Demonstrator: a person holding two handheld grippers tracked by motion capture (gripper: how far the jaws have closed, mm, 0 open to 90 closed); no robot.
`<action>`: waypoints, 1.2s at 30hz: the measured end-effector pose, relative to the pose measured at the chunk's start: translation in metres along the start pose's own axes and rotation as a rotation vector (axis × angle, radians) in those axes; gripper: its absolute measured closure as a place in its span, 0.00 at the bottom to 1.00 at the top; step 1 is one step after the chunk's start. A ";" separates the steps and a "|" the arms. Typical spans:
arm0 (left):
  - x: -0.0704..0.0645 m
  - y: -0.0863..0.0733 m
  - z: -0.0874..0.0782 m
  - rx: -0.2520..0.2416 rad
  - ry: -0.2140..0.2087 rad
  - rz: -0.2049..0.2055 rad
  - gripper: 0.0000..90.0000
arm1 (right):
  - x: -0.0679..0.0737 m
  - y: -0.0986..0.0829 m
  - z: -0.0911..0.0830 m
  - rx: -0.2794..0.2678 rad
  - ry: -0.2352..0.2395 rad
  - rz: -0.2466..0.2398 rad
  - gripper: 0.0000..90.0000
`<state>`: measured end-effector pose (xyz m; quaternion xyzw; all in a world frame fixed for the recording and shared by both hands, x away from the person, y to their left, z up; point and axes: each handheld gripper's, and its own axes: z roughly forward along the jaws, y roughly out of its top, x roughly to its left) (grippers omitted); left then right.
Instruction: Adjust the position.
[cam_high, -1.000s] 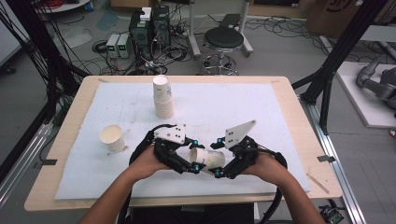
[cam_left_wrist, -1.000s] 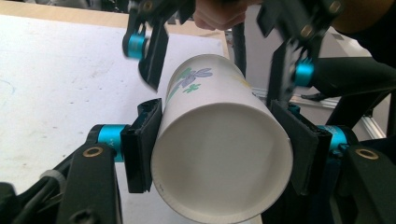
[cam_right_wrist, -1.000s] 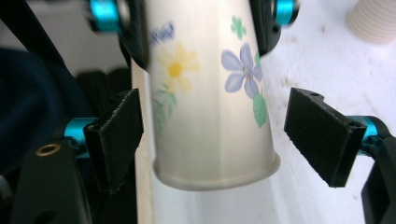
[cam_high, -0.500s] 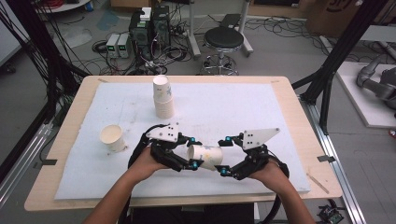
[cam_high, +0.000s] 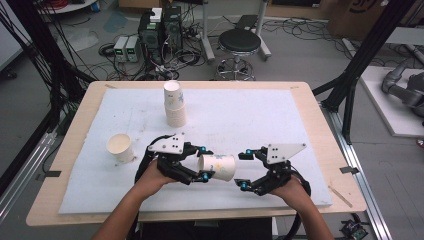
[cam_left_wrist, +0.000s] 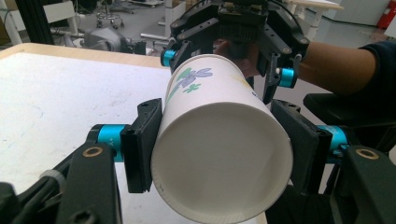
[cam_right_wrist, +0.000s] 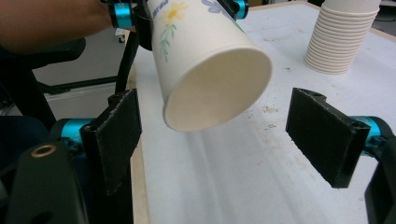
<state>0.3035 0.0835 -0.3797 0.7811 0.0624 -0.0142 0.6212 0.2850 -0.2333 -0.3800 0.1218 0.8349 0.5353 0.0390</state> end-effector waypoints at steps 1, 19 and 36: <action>0.000 0.000 0.000 0.001 -0.002 0.004 0.41 | 0.000 0.000 0.000 0.000 0.001 -0.002 0.21; -0.005 0.004 0.008 -0.038 -0.067 0.012 0.41 | 0.000 -0.002 0.013 -0.043 0.098 0.003 0.21; -0.003 -0.002 0.011 -0.144 -0.083 -0.014 0.41 | -0.006 -0.007 0.007 -0.215 0.168 0.058 0.37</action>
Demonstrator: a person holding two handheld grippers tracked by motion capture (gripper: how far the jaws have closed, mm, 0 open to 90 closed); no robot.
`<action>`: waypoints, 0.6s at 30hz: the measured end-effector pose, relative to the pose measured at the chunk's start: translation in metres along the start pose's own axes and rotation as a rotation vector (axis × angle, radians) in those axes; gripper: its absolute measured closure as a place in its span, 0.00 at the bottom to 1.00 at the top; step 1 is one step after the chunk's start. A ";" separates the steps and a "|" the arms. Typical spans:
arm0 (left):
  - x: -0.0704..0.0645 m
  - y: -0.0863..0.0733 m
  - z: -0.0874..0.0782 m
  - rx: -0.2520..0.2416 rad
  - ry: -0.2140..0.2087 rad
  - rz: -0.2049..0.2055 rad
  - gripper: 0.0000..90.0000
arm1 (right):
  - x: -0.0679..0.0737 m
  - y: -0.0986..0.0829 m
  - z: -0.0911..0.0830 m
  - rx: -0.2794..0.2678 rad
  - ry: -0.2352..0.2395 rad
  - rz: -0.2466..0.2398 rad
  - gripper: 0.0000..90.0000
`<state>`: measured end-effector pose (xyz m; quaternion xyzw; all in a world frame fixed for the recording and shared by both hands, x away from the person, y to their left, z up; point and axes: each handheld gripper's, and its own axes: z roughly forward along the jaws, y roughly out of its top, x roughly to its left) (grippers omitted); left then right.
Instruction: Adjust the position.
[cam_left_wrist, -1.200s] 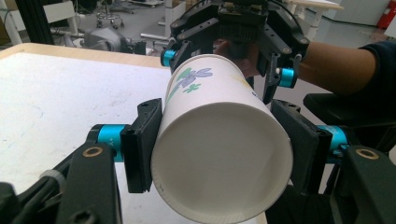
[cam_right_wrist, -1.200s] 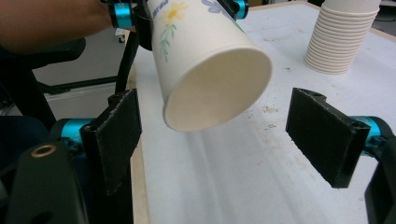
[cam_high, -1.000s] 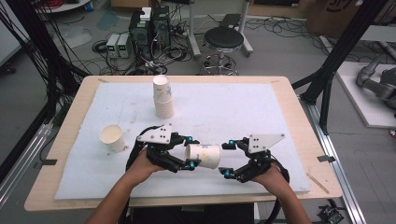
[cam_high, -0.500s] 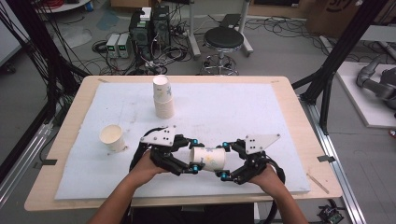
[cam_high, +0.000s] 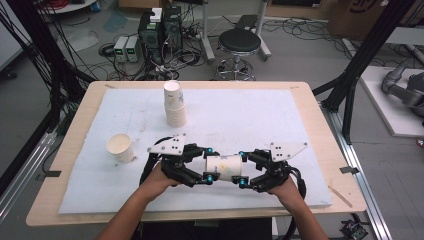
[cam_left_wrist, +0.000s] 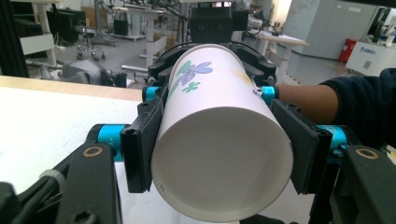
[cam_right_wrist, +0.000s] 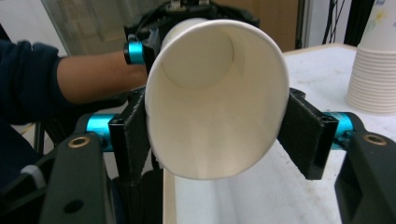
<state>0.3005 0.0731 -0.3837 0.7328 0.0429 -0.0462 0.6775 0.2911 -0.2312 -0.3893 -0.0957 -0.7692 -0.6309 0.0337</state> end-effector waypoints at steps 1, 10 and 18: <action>0.000 0.000 0.000 0.001 0.000 0.000 0.41 | 0.000 0.000 -0.001 0.001 -0.003 0.005 0.38; -0.001 0.000 -0.001 0.099 0.095 -0.007 0.23 | -0.002 0.001 -0.004 0.022 -0.013 0.024 0.40; 0.000 0.010 -0.009 0.221 0.160 -0.002 0.17 | -0.002 0.013 -0.005 0.199 -0.077 0.006 0.39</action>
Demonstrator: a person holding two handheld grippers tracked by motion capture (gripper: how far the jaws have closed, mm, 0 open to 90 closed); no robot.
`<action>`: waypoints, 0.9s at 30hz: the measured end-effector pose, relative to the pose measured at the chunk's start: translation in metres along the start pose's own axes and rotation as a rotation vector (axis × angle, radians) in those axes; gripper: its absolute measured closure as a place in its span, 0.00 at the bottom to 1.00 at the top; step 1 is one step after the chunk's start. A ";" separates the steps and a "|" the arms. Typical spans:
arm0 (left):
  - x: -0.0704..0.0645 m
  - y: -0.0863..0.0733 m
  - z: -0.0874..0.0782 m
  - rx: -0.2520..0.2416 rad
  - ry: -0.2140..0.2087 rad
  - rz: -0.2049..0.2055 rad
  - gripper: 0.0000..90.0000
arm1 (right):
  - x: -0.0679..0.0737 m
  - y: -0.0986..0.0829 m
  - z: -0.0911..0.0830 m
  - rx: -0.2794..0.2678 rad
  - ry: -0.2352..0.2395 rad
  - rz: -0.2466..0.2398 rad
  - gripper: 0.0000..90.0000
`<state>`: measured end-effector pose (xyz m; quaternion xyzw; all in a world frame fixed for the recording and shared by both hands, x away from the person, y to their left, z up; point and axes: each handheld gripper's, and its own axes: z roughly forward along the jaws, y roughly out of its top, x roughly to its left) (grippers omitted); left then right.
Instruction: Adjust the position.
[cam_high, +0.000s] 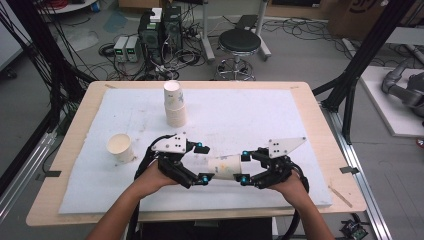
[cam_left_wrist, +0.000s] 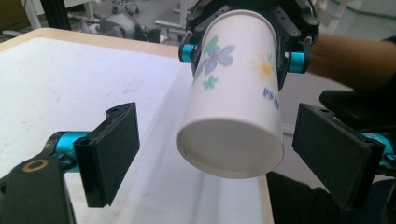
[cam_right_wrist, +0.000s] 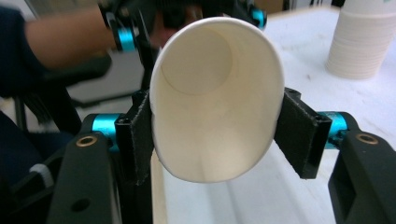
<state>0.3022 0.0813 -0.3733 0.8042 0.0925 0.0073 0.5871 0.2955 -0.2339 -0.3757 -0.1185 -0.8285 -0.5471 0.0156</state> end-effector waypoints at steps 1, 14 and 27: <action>0.000 0.001 0.000 0.012 0.004 0.005 0.17 | 0.000 0.002 0.001 0.027 0.001 -0.003 0.39; -0.001 0.001 0.007 0.163 0.017 0.036 0.18 | 0.002 0.033 0.015 0.282 -0.041 -0.068 0.38; -0.002 0.002 0.015 0.226 0.014 0.064 0.19 | 0.006 0.057 0.030 0.453 -0.053 -0.146 0.38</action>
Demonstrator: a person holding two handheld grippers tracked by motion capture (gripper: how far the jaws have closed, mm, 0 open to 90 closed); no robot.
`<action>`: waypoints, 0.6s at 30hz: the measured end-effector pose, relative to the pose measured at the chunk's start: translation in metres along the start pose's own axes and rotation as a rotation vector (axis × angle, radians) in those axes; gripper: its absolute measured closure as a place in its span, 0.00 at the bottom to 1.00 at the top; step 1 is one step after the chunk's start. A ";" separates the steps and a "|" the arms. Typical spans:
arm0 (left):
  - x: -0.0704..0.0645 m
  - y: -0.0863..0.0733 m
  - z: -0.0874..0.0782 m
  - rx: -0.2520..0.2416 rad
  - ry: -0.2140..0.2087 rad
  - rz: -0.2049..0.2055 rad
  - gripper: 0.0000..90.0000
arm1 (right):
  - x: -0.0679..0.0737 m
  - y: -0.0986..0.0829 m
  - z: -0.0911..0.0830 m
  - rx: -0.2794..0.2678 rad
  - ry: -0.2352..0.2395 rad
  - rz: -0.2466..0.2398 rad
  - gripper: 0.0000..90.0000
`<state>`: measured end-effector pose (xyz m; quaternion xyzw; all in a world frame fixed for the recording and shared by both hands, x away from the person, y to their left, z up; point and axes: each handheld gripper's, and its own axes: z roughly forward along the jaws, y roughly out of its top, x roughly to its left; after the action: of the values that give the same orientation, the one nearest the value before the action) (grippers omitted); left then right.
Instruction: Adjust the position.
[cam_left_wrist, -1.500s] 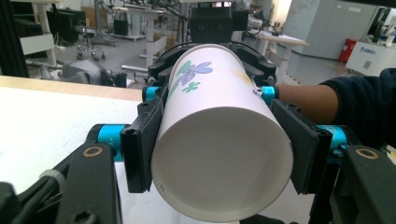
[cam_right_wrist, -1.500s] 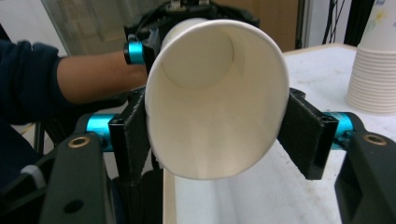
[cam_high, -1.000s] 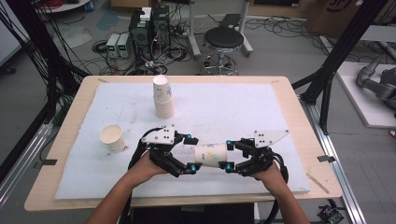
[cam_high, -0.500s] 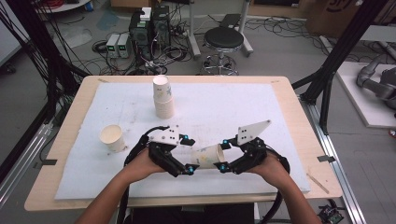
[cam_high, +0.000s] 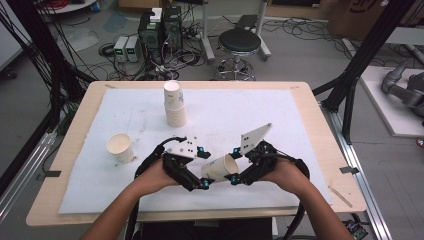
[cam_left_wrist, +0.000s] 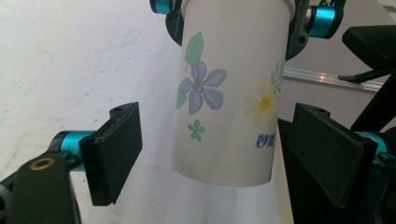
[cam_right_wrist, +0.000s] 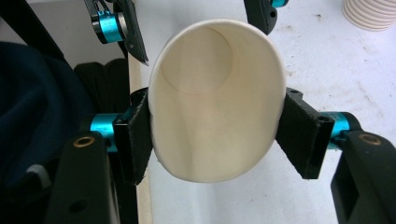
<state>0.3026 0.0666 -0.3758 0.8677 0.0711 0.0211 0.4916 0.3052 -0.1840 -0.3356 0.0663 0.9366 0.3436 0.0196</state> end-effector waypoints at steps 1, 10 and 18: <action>0.000 0.000 0.000 0.004 0.000 0.000 0.20 | 0.000 0.001 0.001 0.006 0.003 -0.006 0.38; -0.001 0.002 0.005 0.040 -0.008 0.019 0.21 | 0.001 0.011 0.004 0.063 -0.004 -0.030 0.38; -0.002 0.004 0.011 0.072 -0.009 0.033 0.22 | 0.002 0.022 0.008 0.144 -0.028 -0.070 0.38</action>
<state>0.3025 0.0545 -0.3778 0.8860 0.0553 0.0226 0.4598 0.3059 -0.1620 -0.3275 0.0395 0.9602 0.2736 0.0400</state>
